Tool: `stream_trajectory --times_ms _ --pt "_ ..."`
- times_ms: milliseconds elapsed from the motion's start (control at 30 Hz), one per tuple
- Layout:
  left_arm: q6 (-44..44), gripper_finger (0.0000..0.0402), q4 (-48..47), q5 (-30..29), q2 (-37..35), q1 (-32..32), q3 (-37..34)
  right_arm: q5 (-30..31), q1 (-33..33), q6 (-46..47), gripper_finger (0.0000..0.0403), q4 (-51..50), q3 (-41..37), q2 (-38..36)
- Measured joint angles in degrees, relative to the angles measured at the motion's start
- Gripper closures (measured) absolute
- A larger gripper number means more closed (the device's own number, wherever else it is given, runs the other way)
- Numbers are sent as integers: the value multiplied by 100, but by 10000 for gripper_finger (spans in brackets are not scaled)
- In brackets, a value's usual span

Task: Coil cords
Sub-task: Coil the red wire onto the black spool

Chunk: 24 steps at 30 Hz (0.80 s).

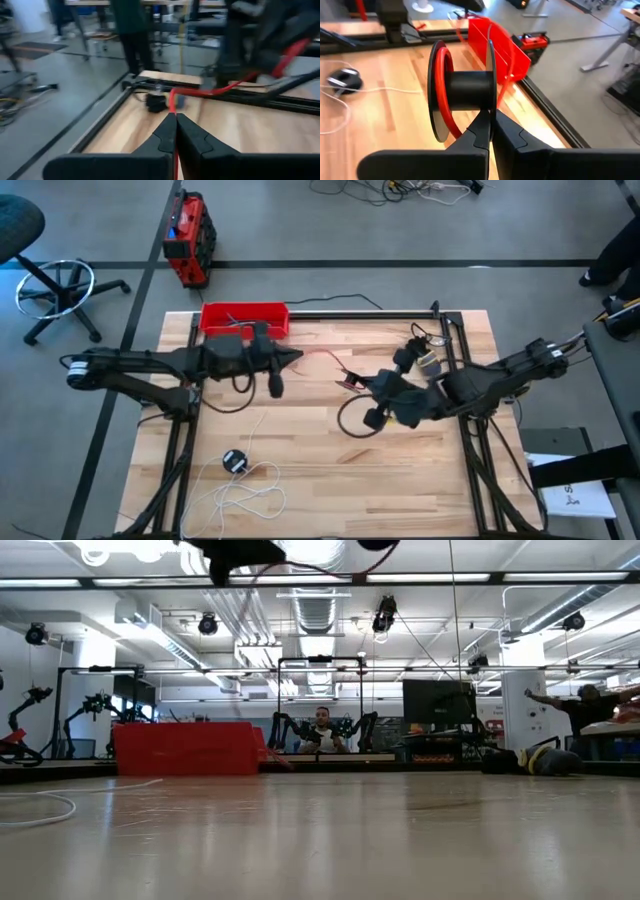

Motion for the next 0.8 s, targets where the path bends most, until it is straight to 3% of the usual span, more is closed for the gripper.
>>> stream_trajectory --times_ms 333,433,633,800 --pt "0 401 -33 290 -292 -272 -24 285 0 -34 403 128 2 84" --pt "-21 401 330 833 -29 -293 -159 315 0 -105 403 248 4 27" --pt "-54 390 2624 1789 993 -366 -750 322 0 -370 403 655 4 1" --pt "-432 347 4399 2288 2140 -366 -872 315 0 -410 403 720 7 -14"
